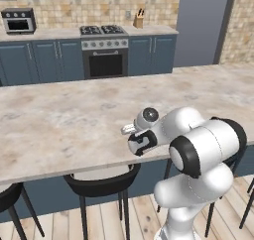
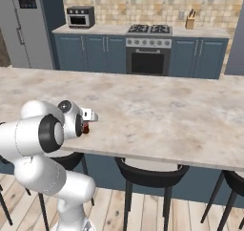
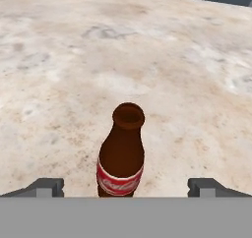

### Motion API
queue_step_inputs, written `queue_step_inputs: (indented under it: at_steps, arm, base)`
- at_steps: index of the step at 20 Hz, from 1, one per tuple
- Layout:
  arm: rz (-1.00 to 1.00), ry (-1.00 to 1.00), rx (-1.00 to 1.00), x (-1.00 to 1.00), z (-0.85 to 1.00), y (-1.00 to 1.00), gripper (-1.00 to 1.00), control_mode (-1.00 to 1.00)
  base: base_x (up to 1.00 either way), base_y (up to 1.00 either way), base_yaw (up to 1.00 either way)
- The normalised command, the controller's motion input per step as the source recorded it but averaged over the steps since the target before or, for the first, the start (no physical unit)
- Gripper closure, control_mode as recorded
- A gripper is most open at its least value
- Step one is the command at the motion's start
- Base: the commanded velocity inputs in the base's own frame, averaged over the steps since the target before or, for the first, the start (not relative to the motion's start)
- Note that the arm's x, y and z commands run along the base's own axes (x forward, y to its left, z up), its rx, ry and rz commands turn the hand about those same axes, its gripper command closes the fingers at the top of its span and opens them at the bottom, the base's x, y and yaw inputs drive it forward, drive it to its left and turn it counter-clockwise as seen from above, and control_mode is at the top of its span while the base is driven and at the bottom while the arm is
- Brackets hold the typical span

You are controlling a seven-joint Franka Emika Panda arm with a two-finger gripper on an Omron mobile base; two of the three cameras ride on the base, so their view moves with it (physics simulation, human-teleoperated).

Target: Place the large bottle from the dining counter next to the other large bottle outside the sink, and place the small bottle from the dining counter next to the other small bottle inside the sink.

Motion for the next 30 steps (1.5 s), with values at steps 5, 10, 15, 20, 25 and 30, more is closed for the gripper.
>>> queue_step_inputs:
  at_steps: [5,10,15,20,25,30]
  arm:
    - [0.0,0.0,0.0,0.11,-0.07,0.06,-1.0,-1.0]
    - [0.0,0.0,0.0,0.11,-0.08,0.02,-1.0,-1.0]
    - [0.0,0.0,0.0,0.08,-0.07,0.01,-1.0,-1.0]
    - [0.0,0.0,0.0,0.11,-0.07,0.02,1.0,-1.0]
    - [0.0,0.0,0.0,0.06,-0.05,0.02,1.0,-1.0]
    - [0.0,0.0,0.0,0.03,-0.02,0.0,1.0,-1.0]
  base:
    - [0.0,0.0,0.0]
    - [0.0,0.0,0.0]
    - [0.0,0.0,0.0]
    - [0.0,0.0,0.0]
    - [0.0,0.0,0.0]
    - [0.0,0.0,0.0]
